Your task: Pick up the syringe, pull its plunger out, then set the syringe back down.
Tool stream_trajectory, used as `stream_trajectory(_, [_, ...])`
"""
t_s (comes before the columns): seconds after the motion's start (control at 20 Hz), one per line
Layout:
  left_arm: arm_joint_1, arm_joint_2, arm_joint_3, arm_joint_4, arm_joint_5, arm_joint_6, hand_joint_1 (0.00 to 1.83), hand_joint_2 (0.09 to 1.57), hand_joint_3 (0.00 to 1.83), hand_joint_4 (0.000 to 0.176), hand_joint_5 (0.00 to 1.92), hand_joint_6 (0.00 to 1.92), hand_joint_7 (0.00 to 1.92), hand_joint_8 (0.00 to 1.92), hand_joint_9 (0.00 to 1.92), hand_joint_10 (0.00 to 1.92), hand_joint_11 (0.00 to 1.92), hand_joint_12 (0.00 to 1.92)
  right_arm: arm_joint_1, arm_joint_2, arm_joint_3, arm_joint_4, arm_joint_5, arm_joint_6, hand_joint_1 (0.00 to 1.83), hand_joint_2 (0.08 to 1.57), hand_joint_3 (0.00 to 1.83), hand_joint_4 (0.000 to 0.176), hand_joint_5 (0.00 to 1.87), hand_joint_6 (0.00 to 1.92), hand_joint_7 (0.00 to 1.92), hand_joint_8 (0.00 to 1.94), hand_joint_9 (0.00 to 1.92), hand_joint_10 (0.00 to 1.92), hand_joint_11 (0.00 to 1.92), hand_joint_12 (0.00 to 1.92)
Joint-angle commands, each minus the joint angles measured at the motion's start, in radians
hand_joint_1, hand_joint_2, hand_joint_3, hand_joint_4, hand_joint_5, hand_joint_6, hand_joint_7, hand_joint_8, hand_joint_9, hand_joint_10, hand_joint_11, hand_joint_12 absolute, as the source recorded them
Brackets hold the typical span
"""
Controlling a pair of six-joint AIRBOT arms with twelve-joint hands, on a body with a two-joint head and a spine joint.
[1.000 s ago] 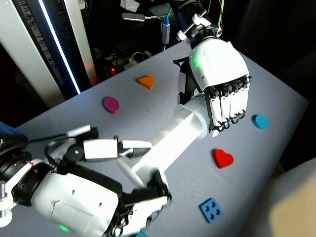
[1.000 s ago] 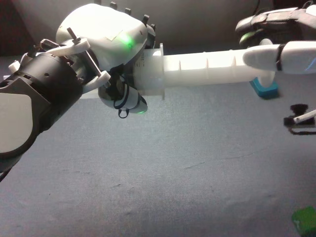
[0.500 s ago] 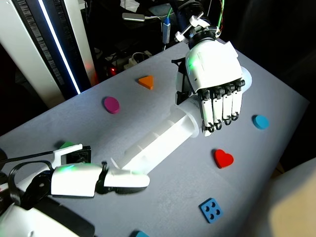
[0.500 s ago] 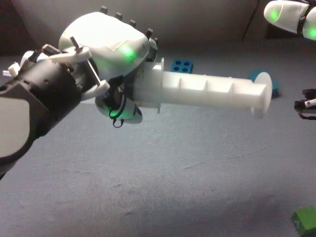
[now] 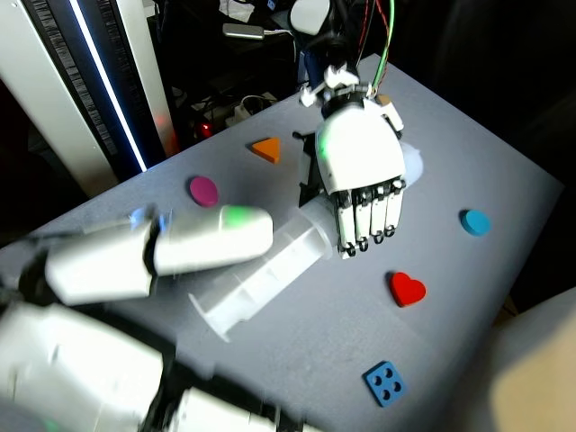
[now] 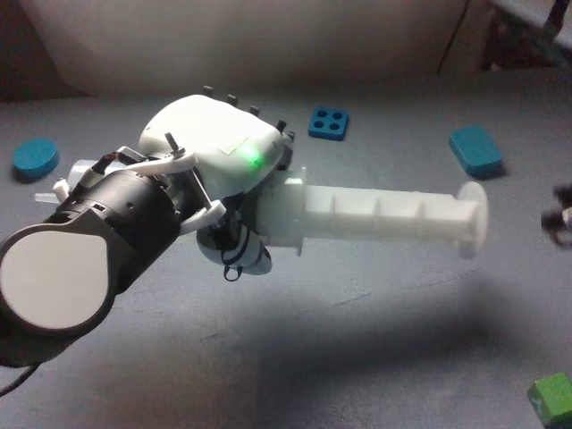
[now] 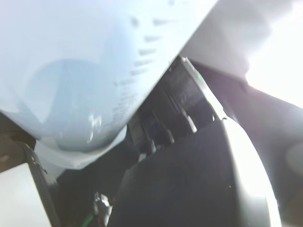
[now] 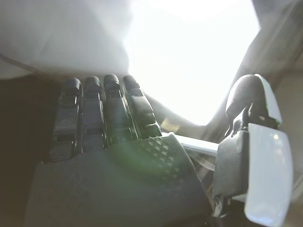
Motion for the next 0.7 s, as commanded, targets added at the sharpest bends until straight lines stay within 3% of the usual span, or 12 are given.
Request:
stream_trajectory(0.0, [-0.007, -0.009, 0.009, 0.07, 0.096, -0.006, 1.39, 1.07, 0.0, 0.0, 0.94, 0.87, 1.16, 0.7, 1.0, 1.15, 0.9, 1.05, 0.017, 0.005, -0.024, -0.021, 0.134, -0.054, 0.05, 0.92, 0.0, 0.0, 0.0, 0.0, 0.0, 0.0, 0.0, 0.0, 0.0, 0.0])
stream_trajectory(0.25, [0.023, -0.052, 0.042, 0.072, 0.099, -0.014, 1.39, 1.07, 0.0, 0.0, 0.95, 0.88, 1.16, 0.68, 1.0, 1.15, 0.89, 1.05, -0.068, -0.015, -0.114, 0.029, 0.379, -0.445, 0.04, 0.93, 0.0, 0.0, 0.0, 0.0, 0.0, 0.0, 0.0, 0.0, 0.0, 0.0])
stream_trajectory(0.35, [0.046, -0.064, 0.04, 0.072, 0.107, -0.022, 1.39, 1.07, 0.0, 0.0, 0.92, 0.93, 1.17, 0.65, 1.01, 1.14, 0.89, 1.06, -0.092, -0.027, -0.159, 0.131, 0.466, -0.61, 0.03, 0.94, 0.0, 0.0, 0.0, 0.0, 0.0, 0.0, 0.0, 0.0, 0.0, 0.0])
stream_trajectory(0.55, [0.068, -0.066, 0.029, 0.072, 0.128, -0.025, 1.39, 1.07, 0.0, 0.0, 0.95, 0.86, 1.15, 0.7, 1.02, 1.14, 0.9, 1.05, -0.118, -0.046, -0.206, 0.154, 0.528, -0.621, 0.03, 0.95, 0.0, 0.0, 0.0, 0.0, 0.0, 0.0, 0.0, 0.0, 0.0, 0.0])
stream_trajectory(0.65, [0.071, -0.067, 0.03, 0.088, 0.128, -0.025, 1.38, 1.09, 0.0, 0.0, 0.91, 0.96, 1.11, 0.74, 0.94, 1.23, 0.9, 1.07, -0.115, -0.055, -0.205, 0.154, 0.548, -0.629, 0.03, 0.95, 0.0, 0.0, 0.0, 0.0, 0.0, 0.0, 0.0, 0.0, 0.0, 0.0])
